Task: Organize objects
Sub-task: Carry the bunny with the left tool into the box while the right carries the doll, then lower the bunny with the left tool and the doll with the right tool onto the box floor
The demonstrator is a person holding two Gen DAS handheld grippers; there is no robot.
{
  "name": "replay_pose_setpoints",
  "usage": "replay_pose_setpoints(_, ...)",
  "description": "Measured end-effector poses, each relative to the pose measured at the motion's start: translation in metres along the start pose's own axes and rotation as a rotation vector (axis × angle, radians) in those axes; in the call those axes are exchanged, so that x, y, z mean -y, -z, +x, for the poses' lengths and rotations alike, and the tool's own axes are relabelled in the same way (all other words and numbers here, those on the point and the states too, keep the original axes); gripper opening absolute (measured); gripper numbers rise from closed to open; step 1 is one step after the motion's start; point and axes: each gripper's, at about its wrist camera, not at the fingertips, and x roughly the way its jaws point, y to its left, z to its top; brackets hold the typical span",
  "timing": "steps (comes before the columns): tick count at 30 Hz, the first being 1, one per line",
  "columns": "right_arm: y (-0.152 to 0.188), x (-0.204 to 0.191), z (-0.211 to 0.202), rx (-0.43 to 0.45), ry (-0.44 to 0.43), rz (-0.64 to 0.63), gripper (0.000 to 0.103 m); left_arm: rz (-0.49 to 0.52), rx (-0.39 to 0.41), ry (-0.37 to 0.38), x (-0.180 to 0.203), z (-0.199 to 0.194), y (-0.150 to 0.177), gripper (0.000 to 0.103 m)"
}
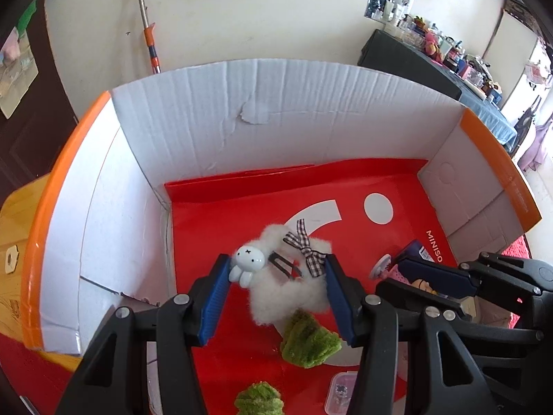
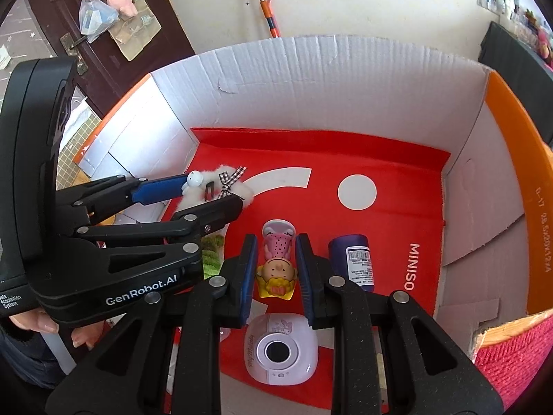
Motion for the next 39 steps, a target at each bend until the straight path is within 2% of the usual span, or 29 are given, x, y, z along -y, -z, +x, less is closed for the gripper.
replay_pose_setpoints(10,0.001,0.008,0.005,-0.011,-0.004,0.052,0.021,-0.088,-0.039,0.049,-0.009,0.011,0.003,0.056)
replay_pose_setpoints(20,0.003,0.007,0.008,-0.023,0.019,0.066,0.021,-0.169,-0.026,0.075,-0.015,0.01,0.005,0.056)
replay_pose_setpoints(39,0.005,-0.008,0.023,-0.099,0.064,0.02,0.022,-0.174,-0.042,0.065,-0.013,0.014,0.005,0.057)
